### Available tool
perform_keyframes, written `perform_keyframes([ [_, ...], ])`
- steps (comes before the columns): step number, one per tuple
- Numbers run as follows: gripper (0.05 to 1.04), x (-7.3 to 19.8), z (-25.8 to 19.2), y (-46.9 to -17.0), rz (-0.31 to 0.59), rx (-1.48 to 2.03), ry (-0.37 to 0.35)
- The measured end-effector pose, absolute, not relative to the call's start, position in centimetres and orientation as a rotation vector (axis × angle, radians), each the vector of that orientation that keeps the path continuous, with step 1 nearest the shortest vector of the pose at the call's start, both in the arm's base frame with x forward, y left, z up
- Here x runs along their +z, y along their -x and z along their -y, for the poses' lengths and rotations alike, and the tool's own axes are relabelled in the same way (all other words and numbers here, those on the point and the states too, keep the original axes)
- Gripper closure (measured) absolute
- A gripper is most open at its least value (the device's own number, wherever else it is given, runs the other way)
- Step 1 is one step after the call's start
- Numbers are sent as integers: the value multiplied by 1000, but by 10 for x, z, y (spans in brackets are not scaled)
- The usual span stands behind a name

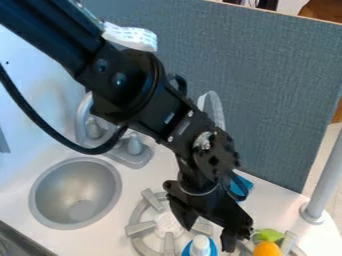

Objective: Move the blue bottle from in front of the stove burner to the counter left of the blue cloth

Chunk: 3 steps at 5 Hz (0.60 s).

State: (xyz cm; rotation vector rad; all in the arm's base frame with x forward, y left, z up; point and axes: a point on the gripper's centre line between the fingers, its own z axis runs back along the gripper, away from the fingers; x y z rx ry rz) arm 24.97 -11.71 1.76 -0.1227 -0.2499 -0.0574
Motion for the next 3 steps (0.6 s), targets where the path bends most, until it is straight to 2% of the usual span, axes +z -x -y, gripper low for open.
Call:
perform_keyframes([
  [3, 75, -3, 123, -249, 220, -70, 109],
])
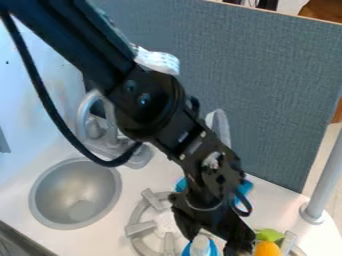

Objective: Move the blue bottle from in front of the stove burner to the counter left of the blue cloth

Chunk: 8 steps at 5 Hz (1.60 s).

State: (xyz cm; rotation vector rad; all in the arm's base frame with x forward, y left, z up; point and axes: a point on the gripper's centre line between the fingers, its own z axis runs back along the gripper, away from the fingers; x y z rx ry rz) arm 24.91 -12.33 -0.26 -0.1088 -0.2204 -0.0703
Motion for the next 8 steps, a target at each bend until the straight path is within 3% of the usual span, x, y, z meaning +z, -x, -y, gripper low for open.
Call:
perform_keyframes([
  [2, 109, -14, 124, -249, 193, -80, 98],
  [4, 589, -15, 122, -249, 194, -79, 85],
  [6, 595, -3, 123, -250, 207, -93, 103],
  [8, 595, 32, 99, -275, 281, -43, 129],
])
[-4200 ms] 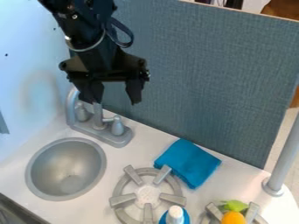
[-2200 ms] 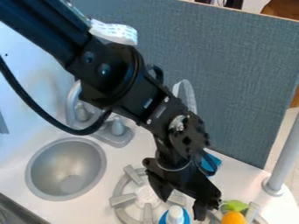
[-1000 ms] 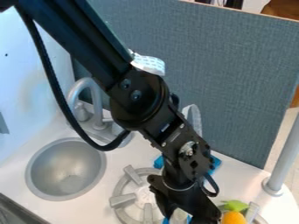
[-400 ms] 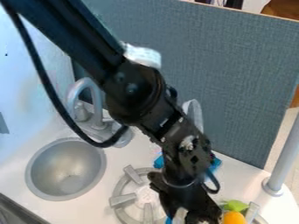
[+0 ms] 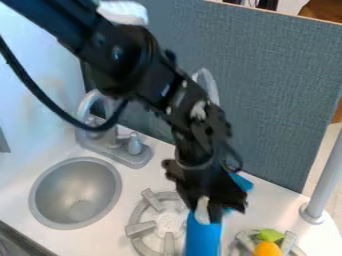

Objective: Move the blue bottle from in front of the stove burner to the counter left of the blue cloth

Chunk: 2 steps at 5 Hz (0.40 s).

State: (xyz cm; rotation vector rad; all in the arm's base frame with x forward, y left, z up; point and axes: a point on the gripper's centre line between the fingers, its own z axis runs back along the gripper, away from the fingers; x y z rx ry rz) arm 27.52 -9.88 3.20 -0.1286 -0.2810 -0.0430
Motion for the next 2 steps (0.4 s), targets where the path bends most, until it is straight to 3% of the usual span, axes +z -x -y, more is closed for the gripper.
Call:
perform_keyframes([
  [2, 595, 61, 55, -326, 372, 9, 108],
])
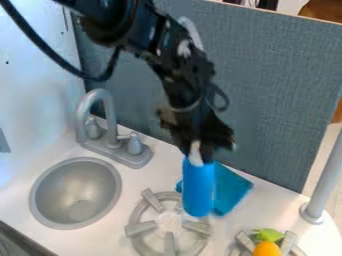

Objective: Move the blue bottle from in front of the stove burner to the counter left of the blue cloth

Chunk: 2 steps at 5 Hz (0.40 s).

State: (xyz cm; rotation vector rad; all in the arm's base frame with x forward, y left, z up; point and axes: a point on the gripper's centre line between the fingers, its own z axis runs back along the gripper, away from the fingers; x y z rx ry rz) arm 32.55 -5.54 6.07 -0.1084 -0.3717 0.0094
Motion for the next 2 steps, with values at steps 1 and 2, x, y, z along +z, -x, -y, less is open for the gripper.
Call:
perform_keyframes([
  [1, 595, 55, 32, -345, 357, 51, 84],
  [2, 595, 42, 7, -363, 341, 86, 64],
])
